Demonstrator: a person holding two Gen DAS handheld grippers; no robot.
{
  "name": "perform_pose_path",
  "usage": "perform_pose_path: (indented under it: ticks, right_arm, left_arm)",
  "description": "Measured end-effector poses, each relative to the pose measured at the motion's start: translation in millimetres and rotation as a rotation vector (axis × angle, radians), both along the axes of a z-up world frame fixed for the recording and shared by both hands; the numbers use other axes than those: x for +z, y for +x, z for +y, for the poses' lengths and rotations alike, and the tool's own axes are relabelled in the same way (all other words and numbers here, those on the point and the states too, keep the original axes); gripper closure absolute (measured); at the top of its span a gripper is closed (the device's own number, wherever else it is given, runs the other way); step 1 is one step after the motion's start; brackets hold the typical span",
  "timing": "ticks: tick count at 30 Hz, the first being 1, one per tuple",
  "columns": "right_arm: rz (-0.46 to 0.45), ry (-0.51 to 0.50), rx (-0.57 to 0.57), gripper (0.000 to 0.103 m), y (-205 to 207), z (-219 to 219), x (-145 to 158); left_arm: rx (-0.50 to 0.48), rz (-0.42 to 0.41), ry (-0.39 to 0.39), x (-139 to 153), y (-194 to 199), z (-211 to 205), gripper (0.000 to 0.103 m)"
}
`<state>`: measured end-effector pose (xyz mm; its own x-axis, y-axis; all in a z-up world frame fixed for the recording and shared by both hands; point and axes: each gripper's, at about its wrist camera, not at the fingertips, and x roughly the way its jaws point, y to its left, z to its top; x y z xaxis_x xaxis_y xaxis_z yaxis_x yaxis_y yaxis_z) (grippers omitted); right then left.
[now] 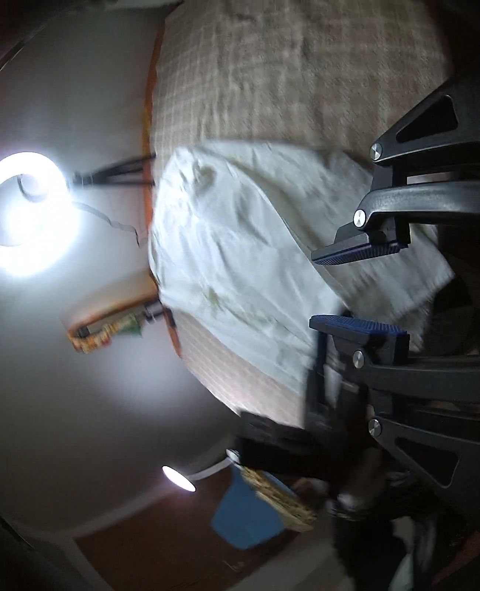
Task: Fold small clothes
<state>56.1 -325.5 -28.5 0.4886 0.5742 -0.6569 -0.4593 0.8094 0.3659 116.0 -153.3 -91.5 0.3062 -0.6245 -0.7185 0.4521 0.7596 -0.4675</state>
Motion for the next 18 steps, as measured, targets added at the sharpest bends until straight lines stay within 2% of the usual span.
perform_pose_path:
  ticks: [1, 3, 7, 9, 11, 13, 15, 18]
  right_arm:
    - [0.008, 0.0, -0.027, 0.071, 13.4, -5.2, 0.7]
    - [0.031, 0.007, -0.071, 0.071, 46.3, -15.3, 0.7]
    - [0.075, -0.037, -0.148, 0.071, 116.4, -23.5, -7.3]
    - [0.101, -0.054, -0.188, 0.071, 155.4, -24.2, -14.8]
    - [0.117, -0.071, -0.209, 0.071, 188.3, -22.6, -20.1]
    - [0.147, -0.083, -0.234, 0.071, 223.5, -22.6, -29.4]
    - [0.19, -0.085, -0.256, 0.071, 252.9, -22.2, -42.5]
    - [0.244, -0.064, -0.276, 0.071, 287.1, -19.3, -63.9]
  left_arm:
    - [-0.002, -0.017, 0.032, -2.2, -2.4, -5.2, 0.049]
    - [-0.005, -0.029, 0.076, -7.9, -5.2, -12.5, 0.049]
    - [-0.003, -0.049, 0.09, -16.6, -9.9, -16.3, 0.051]
    - [-0.008, -0.049, 0.079, -20.9, -10.0, -17.3, 0.062]
    - [-0.009, -0.06, 0.067, -22.8, -9.7, -16.9, 0.082]
    - [-0.013, -0.041, 0.031, -26.0, -7.0, -15.8, 0.093]
    - [0.004, -0.027, -0.01, -28.5, -4.9, -12.4, 0.097]
    - [0.017, -0.029, -0.032, -29.2, -5.1, -11.9, 0.099]
